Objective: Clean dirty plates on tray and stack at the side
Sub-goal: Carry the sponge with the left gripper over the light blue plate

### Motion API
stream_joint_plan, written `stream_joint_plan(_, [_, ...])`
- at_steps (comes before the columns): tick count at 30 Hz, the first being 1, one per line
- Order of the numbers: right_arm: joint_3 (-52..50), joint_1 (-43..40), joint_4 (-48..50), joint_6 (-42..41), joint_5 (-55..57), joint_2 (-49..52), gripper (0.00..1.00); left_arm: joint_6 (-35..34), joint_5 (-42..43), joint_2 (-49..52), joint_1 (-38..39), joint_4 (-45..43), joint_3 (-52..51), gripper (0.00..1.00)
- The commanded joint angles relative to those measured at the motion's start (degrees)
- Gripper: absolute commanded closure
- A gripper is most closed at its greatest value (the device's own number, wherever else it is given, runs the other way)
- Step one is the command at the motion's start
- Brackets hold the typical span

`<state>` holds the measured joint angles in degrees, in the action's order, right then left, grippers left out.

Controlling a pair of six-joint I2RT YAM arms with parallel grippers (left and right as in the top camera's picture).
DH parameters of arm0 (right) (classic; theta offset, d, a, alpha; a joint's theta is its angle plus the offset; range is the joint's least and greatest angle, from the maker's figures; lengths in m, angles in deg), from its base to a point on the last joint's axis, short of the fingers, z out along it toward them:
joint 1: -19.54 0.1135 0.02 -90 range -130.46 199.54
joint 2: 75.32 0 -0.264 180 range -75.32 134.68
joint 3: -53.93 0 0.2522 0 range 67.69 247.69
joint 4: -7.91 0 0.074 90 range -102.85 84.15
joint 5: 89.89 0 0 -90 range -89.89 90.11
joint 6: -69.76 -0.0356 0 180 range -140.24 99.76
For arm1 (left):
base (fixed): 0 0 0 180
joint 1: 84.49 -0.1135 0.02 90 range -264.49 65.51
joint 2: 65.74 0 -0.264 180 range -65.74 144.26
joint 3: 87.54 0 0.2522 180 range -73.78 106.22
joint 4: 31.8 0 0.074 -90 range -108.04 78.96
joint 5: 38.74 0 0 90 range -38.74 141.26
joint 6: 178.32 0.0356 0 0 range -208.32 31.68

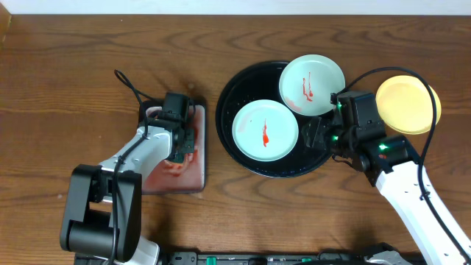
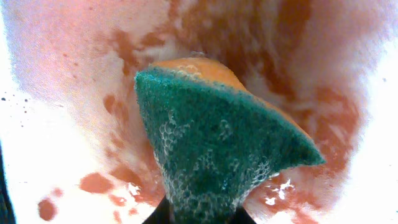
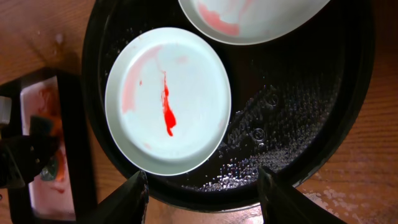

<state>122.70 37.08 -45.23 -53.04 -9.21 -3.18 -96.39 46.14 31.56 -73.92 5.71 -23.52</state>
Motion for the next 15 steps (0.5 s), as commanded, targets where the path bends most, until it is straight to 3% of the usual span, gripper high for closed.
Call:
stream_joint_plan(1, [0.5,-0.7,-0.1,0.8,0.5,-0.6,0.46,-1.0,-0.7,-0.1,-0.3,0.3,-0.5,0.93])
stream_joint_plan(9, [0.5,-0.7,-0.1,0.8,0.5,-0.6,0.45,-1.0,-0.8,-8.2,-0.3,2.7,0.4,0.93])
stream_joint_plan(15, [0.5,-0.7,-0.5,0.8,0.5,-0.6,0.45,-0.8,-3.0,-8.5,-0.2,2.8,0.4,0.93])
